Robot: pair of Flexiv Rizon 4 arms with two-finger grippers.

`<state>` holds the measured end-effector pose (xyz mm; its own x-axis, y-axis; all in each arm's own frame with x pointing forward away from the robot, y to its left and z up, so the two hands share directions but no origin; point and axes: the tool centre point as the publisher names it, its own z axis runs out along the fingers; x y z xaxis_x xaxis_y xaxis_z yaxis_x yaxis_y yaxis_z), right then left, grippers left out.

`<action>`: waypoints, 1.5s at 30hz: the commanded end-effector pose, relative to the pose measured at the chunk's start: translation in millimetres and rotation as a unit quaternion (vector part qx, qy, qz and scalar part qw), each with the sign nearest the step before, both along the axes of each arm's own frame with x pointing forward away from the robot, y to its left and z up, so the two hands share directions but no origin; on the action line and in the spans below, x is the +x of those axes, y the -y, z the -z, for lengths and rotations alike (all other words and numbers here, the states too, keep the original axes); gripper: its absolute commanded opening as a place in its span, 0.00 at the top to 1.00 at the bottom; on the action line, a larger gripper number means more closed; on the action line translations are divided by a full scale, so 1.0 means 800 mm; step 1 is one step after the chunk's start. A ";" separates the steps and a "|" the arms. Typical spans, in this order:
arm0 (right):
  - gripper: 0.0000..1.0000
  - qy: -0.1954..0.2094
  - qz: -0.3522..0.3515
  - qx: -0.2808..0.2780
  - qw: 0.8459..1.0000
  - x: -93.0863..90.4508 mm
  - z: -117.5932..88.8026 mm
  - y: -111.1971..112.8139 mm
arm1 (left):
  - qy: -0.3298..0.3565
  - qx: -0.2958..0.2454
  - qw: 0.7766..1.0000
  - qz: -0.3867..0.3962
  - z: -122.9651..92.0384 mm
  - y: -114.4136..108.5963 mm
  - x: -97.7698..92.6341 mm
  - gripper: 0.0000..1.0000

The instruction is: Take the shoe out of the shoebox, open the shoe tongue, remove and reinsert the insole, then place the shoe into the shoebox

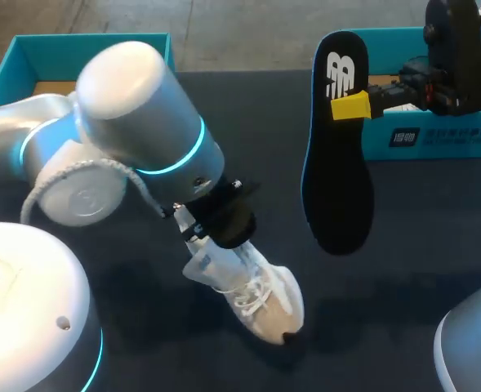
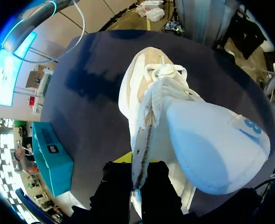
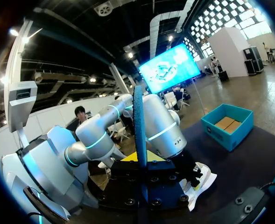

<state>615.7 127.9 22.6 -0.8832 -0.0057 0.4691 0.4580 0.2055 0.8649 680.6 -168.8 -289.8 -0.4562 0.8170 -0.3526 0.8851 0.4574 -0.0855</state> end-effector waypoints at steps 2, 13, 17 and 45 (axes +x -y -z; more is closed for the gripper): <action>1.00 -0.001 -0.001 -0.001 1.000 0.002 0.000 -0.003 | 0.025 -0.031 0.998 0.057 -0.014 -0.022 -0.007 1.00; 1.00 -0.001 -0.001 -0.001 1.000 0.002 0.000 -0.003 | 0.039 -0.029 0.997 0.063 -0.012 -0.022 -0.009 1.00; 1.00 -0.001 -0.001 -0.001 1.000 0.002 0.000 -0.003 | 0.044 -0.028 0.994 0.093 -0.011 -0.022 -0.016 1.00; 1.00 -0.001 -0.001 -0.001 1.000 0.002 0.000 -0.003 | 0.058 -0.033 0.978 0.198 0.045 0.002 -0.049 1.00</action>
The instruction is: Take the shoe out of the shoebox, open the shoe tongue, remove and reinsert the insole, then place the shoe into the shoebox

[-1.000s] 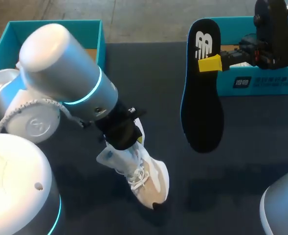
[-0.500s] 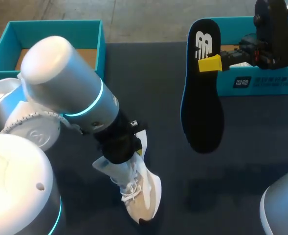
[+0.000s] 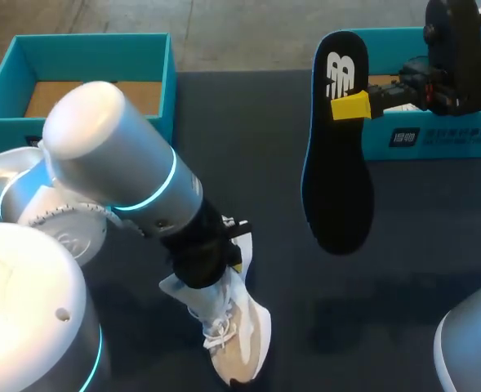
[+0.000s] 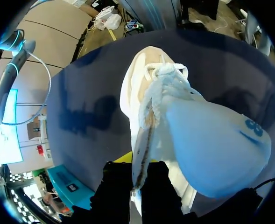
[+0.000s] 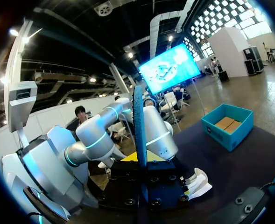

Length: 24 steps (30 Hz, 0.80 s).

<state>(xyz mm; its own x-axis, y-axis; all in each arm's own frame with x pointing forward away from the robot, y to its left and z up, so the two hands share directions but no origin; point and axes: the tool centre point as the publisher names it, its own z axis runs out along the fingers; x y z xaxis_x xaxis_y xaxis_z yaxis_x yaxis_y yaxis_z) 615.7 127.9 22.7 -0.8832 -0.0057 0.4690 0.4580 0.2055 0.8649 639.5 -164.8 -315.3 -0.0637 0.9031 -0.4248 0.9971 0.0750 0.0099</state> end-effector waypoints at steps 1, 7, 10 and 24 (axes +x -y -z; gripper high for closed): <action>1.00 -0.001 -0.001 -0.001 1.000 0.002 0.000 -0.003 | 0.000 -0.011 1.000 0.002 0.015 0.008 0.003 1.00; 1.00 -0.001 -0.001 -0.001 1.000 0.002 0.000 -0.003 | 0.001 0.000 1.000 0.005 0.023 0.016 0.003 1.00; 1.00 -0.001 -0.001 -0.001 1.000 0.002 0.000 -0.003 | -0.001 0.001 1.000 0.006 0.025 0.018 0.003 1.00; 1.00 -0.001 -0.001 -0.001 1.000 0.002 0.000 -0.003 | -0.002 0.004 1.000 0.019 -0.002 0.009 0.001 1.00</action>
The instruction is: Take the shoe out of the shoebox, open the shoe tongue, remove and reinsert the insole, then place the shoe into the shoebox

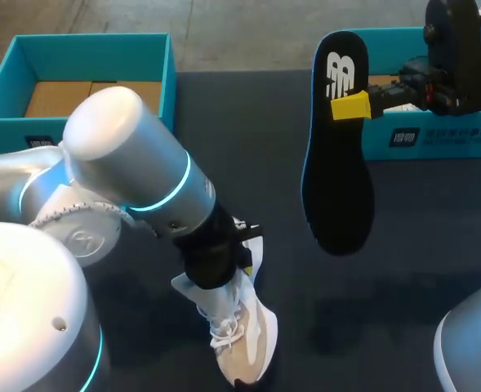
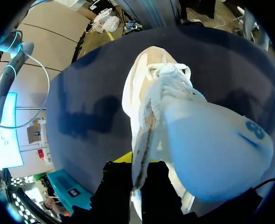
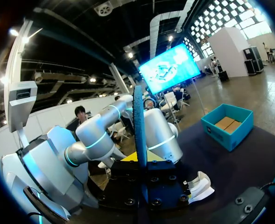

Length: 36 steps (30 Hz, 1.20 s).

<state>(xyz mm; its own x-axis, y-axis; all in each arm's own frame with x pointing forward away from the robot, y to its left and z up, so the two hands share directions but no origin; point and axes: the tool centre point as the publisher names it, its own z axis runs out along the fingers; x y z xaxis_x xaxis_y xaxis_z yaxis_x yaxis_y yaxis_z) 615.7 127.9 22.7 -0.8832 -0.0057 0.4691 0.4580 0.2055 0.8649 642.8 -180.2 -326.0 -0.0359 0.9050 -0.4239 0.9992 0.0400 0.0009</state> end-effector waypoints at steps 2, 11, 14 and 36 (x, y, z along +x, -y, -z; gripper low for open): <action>1.00 -0.001 -0.001 -0.001 1.000 0.002 0.000 -0.003 | 0.004 0.008 1.000 0.004 -0.018 -0.011 -0.003 1.00; 1.00 -0.001 -0.001 -0.001 1.000 0.002 0.000 -0.003 | -0.002 0.055 0.998 0.026 -0.024 -0.014 -0.004 1.00; 1.00 -0.001 -0.001 -0.001 1.000 0.002 0.000 -0.003 | 0.001 0.074 0.997 0.032 -0.027 -0.015 -0.003 1.00; 1.00 -0.001 -0.001 -0.001 1.000 0.002 0.000 -0.003 | -0.040 0.188 0.981 0.036 0.004 -0.006 -0.001 1.00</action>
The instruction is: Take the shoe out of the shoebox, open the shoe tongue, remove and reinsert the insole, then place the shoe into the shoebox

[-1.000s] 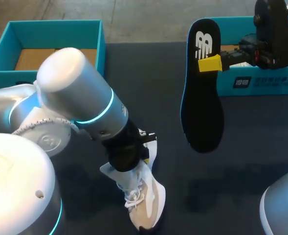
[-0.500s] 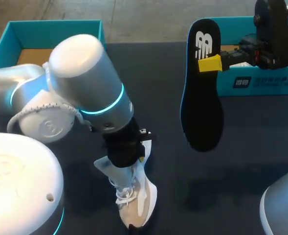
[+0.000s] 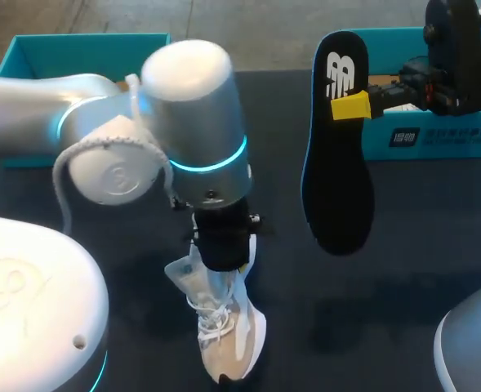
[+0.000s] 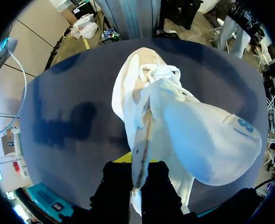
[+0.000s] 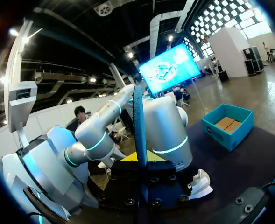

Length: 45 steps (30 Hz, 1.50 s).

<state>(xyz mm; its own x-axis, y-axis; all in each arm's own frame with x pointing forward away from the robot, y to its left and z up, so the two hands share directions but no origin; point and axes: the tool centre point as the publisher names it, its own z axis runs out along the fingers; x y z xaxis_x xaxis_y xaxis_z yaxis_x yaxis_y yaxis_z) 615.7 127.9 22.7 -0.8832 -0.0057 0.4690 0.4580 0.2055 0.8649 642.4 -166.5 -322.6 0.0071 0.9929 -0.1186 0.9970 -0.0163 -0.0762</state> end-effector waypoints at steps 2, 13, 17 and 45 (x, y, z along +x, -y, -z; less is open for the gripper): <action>1.00 -0.001 -0.001 -0.001 1.000 0.002 0.000 -0.003 | 0.001 0.033 0.999 0.005 0.011 0.011 -0.001 1.00; 1.00 -0.001 -0.001 -0.001 1.000 0.002 0.000 -0.003 | -0.006 0.045 0.999 0.006 0.016 0.012 0.000 1.00; 1.00 -0.001 -0.001 -0.001 1.000 0.002 0.000 -0.003 | -0.007 0.052 0.999 0.009 0.021 0.012 0.000 1.00; 1.00 -0.001 -0.001 -0.001 1.000 0.002 0.000 -0.003 | -0.016 0.019 1.000 0.009 0.053 0.022 0.000 1.00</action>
